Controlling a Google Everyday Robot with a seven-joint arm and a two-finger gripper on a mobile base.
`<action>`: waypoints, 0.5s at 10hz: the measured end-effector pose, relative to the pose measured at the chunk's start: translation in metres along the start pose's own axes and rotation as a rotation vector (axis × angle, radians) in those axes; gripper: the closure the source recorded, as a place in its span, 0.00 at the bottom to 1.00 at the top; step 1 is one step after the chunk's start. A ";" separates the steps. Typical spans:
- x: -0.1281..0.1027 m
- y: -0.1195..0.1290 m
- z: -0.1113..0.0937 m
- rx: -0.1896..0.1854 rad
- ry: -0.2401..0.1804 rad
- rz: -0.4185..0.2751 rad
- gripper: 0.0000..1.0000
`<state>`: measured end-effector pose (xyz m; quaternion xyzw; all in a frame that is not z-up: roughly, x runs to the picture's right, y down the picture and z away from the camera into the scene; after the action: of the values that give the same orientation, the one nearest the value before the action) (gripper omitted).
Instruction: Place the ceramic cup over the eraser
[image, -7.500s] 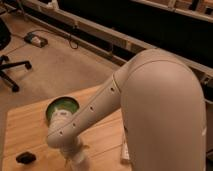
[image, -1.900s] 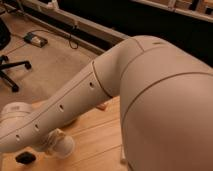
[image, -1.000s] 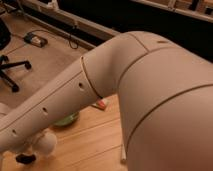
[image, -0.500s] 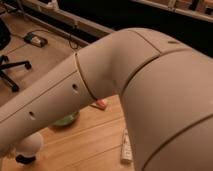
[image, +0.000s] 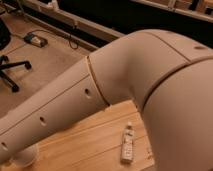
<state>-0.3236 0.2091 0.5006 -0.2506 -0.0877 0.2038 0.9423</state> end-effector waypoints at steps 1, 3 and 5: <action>-0.001 0.003 0.002 -0.021 -0.012 -0.005 1.00; -0.001 0.004 0.010 -0.072 -0.045 -0.016 1.00; -0.003 0.006 0.021 -0.112 -0.069 -0.032 1.00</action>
<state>-0.3344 0.2217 0.5150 -0.2946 -0.1354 0.1922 0.9263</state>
